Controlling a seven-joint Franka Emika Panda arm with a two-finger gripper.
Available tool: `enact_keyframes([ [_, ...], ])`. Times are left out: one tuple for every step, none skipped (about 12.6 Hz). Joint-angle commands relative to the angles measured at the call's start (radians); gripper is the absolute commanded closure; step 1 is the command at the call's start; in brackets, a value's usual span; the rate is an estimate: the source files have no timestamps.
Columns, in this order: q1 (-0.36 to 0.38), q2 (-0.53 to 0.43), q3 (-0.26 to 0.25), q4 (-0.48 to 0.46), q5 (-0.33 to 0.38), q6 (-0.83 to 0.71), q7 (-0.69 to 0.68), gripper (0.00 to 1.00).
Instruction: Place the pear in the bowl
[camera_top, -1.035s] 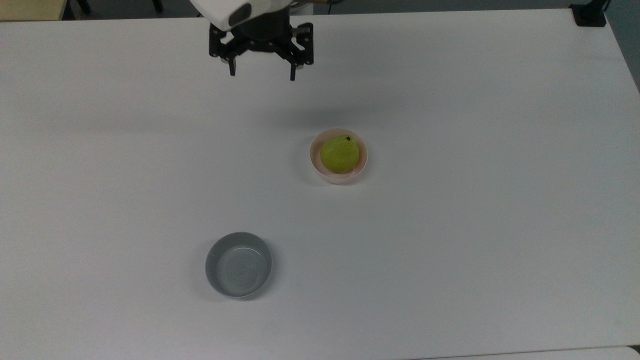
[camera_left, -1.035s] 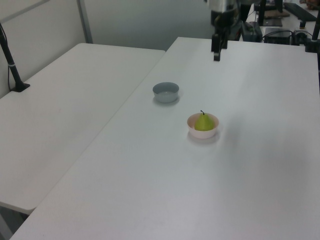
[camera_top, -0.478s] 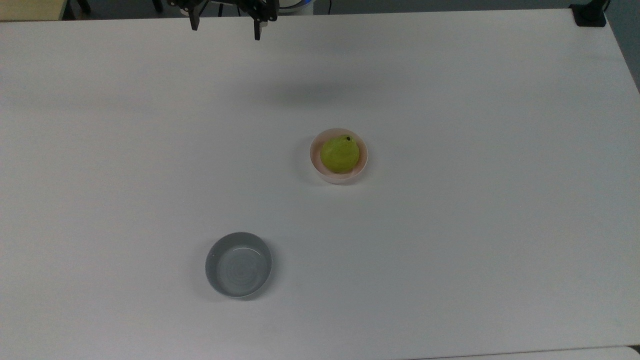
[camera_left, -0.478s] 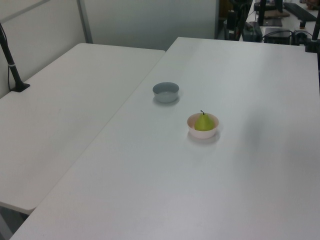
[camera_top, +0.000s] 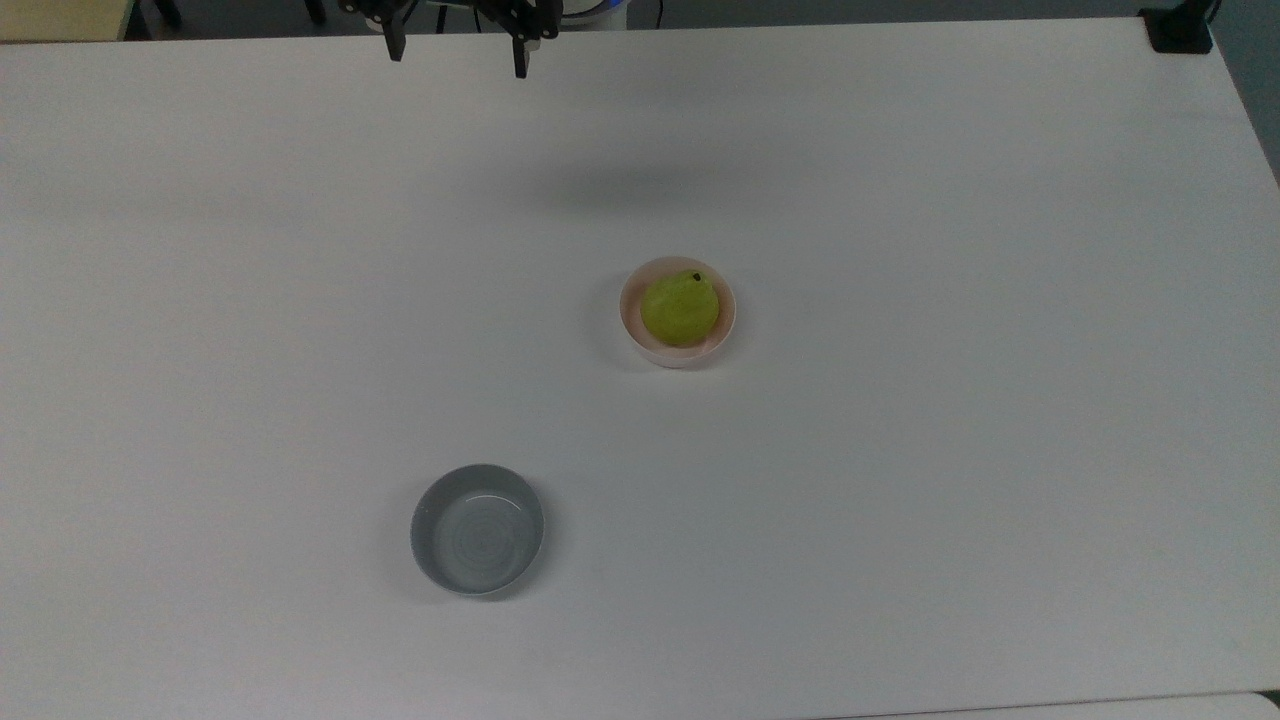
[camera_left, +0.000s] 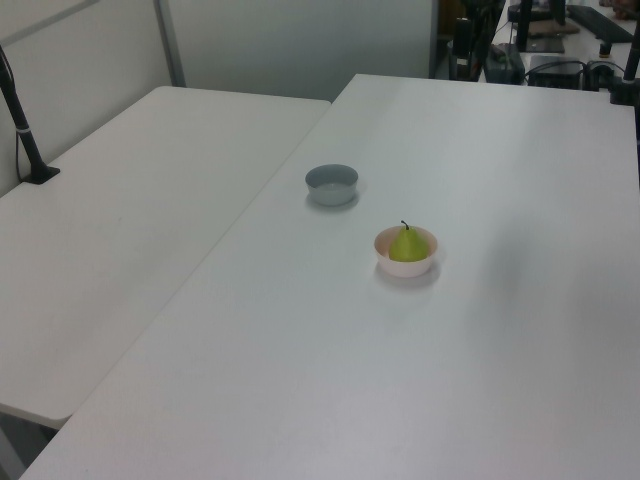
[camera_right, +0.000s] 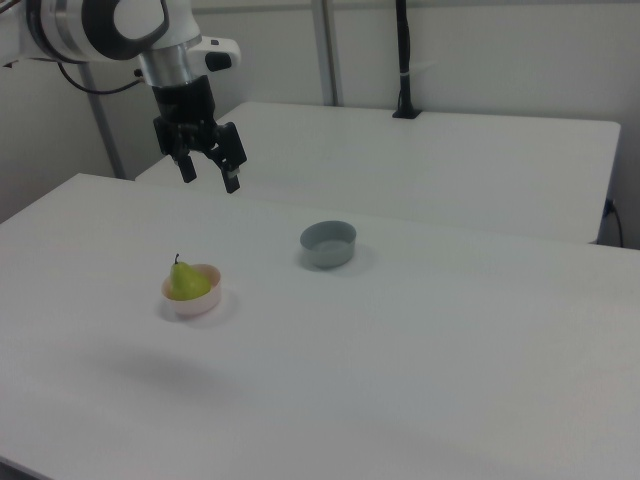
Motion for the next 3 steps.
enact_keyframes([
  [0.005,-0.005,-0.003,0.008,0.019,-0.017,-0.019,0.00],
  [0.005,-0.006,-0.003,0.006,0.019,-0.018,-0.018,0.00],
  [0.005,-0.006,-0.003,0.005,0.019,-0.018,-0.018,0.00],
])
